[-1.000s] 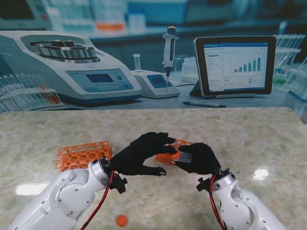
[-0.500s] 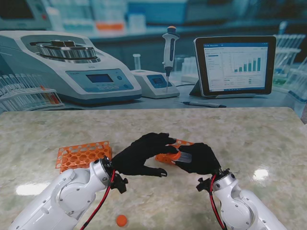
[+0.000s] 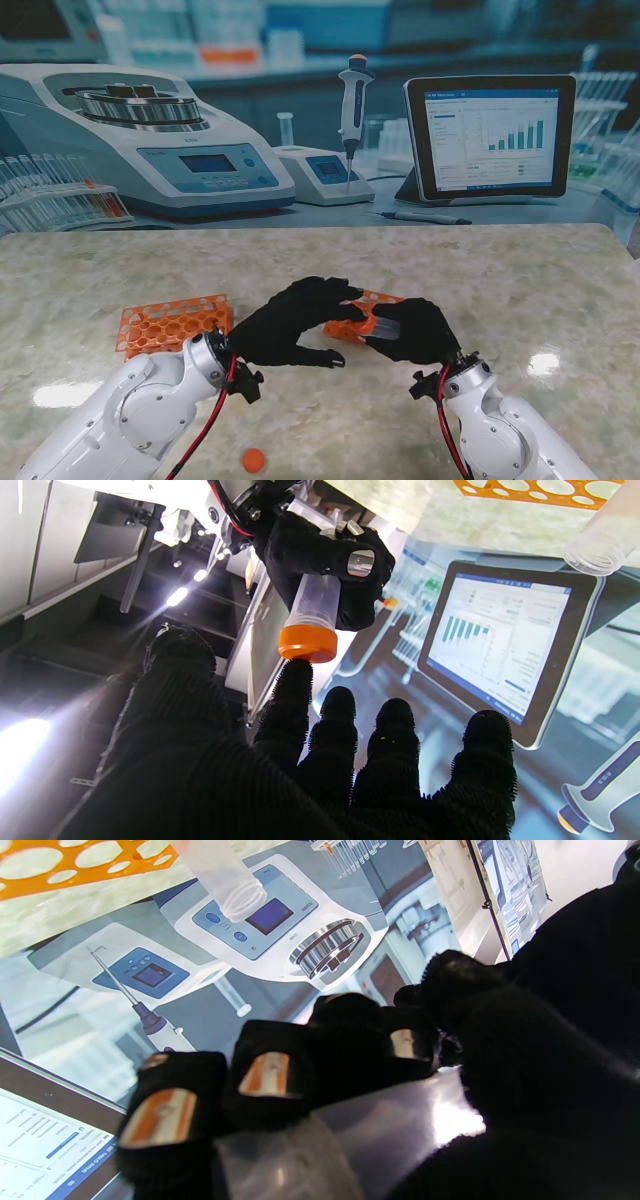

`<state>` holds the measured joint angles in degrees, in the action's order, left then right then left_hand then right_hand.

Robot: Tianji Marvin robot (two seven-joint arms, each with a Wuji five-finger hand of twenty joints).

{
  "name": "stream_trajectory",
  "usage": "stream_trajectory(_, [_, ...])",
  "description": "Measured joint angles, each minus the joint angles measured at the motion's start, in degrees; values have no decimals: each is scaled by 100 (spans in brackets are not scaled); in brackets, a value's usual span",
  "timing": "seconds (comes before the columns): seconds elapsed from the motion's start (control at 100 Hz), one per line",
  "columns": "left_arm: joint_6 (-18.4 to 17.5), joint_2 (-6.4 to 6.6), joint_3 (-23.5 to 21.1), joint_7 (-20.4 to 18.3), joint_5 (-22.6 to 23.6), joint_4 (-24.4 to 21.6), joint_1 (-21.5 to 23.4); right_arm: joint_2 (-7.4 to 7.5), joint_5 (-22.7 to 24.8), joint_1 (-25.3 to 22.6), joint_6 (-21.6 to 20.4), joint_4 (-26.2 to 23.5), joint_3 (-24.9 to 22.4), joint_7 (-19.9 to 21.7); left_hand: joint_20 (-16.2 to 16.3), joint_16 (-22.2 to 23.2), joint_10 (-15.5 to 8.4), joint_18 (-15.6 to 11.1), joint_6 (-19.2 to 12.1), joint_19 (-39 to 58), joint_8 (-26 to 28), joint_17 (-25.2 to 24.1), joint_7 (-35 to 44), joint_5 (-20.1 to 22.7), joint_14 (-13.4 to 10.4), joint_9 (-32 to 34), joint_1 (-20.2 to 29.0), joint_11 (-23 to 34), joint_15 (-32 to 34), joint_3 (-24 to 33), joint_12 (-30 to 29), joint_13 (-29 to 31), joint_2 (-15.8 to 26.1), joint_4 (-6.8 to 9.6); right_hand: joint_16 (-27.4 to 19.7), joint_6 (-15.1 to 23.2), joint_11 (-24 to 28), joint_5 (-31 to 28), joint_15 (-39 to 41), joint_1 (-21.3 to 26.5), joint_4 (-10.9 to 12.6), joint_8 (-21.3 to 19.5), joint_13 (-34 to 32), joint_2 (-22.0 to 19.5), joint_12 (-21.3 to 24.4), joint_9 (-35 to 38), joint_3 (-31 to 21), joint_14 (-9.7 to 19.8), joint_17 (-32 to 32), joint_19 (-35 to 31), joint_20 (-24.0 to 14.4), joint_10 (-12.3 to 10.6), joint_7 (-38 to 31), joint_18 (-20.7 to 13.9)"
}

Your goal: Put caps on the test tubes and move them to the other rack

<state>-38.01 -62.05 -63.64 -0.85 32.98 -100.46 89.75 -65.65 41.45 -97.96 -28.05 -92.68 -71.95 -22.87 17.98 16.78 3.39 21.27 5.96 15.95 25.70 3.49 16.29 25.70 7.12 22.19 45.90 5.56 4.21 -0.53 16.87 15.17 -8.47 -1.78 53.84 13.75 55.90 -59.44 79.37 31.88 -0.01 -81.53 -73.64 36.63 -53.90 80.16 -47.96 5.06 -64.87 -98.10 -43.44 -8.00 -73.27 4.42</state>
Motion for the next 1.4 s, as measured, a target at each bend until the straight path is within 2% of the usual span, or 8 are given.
stream_trajectory(0.8, [-21, 0, -24, 26, -6, -14, 26, -5, 29, 8, 4, 35, 7, -116, 1, 84, 43, 0, 9, 147, 369, 36, 759, 174, 0, 131, 69, 13, 77, 1, 0, 241, 63, 0, 0, 2, -1, 0, 0, 0, 0, 9, 0, 0, 0, 0, 0, 0, 0, 0, 0, 0, 8, 0])
stream_trajectory(1.4, [-15, 4, -41, 3, -22, -11, 35, -9, 40, 9, 8, 57, 1, -167, 1, 143, 48, 0, -38, 219, 373, 47, 913, 236, 0, 178, 135, 13, 77, 2, 0, 251, 134, 1, 0, 4, -1, 0, 1, 0, 0, 10, 0, 0, 0, 0, 0, 0, 0, 0, 0, 0, 11, 0])
